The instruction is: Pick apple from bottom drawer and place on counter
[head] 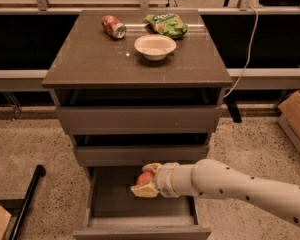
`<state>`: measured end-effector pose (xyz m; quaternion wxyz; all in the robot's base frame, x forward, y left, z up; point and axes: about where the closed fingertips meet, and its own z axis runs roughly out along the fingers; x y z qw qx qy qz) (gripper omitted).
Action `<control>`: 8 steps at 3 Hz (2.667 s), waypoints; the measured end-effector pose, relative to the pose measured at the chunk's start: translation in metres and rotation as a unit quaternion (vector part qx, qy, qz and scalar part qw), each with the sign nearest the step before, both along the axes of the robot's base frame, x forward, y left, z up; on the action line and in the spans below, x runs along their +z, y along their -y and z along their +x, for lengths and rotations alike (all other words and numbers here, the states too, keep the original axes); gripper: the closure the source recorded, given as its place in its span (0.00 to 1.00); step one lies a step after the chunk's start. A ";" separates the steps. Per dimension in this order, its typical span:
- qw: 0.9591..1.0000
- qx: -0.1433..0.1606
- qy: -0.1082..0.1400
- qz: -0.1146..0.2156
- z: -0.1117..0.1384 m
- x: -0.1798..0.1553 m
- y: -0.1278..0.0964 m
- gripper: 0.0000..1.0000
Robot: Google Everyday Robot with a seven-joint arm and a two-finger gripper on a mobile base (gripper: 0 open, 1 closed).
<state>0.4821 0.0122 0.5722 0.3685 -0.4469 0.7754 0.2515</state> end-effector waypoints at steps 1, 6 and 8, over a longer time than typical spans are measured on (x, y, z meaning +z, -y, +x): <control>1.000 0.008 0.002 0.013 0.011 0.011 0.007 1.00; 0.976 0.085 0.201 0.004 0.078 0.302 0.037 1.00; 0.974 0.060 0.219 0.019 0.095 0.309 0.045 1.00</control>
Offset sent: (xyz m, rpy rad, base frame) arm 0.0512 -0.0431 0.0929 0.1011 -0.1094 0.1102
